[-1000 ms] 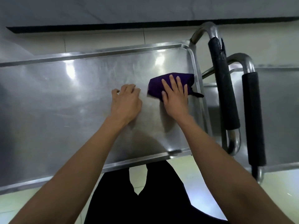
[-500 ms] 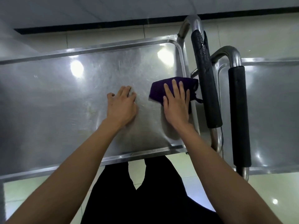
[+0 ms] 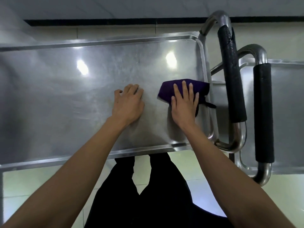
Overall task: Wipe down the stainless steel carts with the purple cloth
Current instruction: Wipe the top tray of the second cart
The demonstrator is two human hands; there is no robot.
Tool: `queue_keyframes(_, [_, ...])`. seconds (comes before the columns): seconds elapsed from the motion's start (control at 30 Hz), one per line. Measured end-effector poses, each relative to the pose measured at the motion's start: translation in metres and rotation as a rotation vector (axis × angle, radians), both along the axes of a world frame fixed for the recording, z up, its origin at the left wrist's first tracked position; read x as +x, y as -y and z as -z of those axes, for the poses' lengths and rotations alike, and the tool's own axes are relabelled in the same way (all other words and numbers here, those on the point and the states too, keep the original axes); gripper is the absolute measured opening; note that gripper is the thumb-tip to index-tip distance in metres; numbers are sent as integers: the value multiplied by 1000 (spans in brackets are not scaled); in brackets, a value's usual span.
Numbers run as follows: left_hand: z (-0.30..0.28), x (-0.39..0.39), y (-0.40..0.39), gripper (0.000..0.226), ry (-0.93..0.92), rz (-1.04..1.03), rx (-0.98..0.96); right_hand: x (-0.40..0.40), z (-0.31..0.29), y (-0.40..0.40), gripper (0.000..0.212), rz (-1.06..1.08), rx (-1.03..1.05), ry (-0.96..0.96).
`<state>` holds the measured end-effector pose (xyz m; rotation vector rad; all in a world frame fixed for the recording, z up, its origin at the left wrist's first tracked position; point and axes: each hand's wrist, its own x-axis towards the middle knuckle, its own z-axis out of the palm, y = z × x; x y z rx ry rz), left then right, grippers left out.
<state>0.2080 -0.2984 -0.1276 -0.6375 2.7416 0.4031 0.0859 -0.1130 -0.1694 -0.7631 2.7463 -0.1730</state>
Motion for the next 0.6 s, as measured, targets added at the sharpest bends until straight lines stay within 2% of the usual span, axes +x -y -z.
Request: queue_keyframes(0.6, [9, 158, 97, 41, -91, -213, -38, 135, 3, 188, 51, -323, -25, 47])
